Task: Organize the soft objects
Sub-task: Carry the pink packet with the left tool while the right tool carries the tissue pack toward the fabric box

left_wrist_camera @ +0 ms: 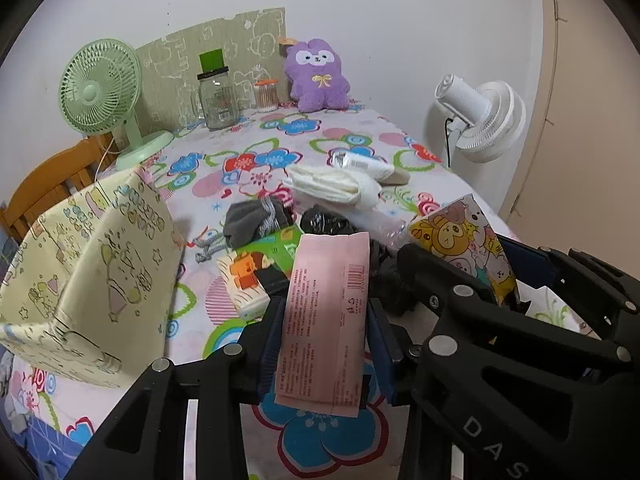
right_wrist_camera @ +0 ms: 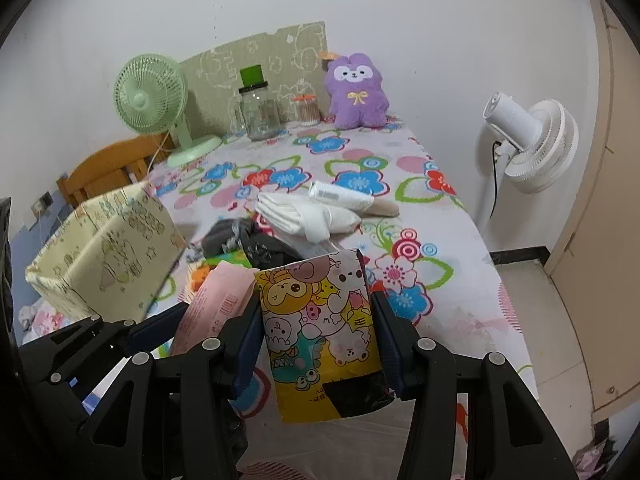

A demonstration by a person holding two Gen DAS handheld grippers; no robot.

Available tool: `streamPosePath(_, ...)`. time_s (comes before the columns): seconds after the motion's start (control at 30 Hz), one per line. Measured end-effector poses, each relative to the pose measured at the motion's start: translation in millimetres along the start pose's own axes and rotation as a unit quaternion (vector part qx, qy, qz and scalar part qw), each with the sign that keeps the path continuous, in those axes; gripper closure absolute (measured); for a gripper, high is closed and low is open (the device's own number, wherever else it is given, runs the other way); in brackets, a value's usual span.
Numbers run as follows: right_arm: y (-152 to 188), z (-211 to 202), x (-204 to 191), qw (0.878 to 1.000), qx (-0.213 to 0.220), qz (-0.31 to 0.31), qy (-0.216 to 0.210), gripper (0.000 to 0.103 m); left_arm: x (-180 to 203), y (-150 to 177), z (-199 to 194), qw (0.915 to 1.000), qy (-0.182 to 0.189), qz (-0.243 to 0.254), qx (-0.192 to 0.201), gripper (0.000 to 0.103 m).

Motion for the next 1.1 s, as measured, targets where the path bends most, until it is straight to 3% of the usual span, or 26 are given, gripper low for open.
streamPosePath(0.63, -45, -30, -20, 1.000, 0.023, 0.005, 0.014, 0.048, -17, -42, -36, 0.9991, -0.003, 0.006, 0.041, 0.062)
streamPosePath(1.1, -68, -29, -52, 0.999, 0.026, -0.005, 0.025, 0.048, -52, -57, -41, 0.9993, 0.008, -0.008, 0.036, 0.062)
Point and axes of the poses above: each gripper's, at about its wrist camera, not at the fingertips, and z roughly the way its jaws point, x to its right, y to its underside, the point moved 1 cm from there along z, roughly the way its jaws point, and after that the axes turned 2 degrees about -z, right-handed, at the moved point
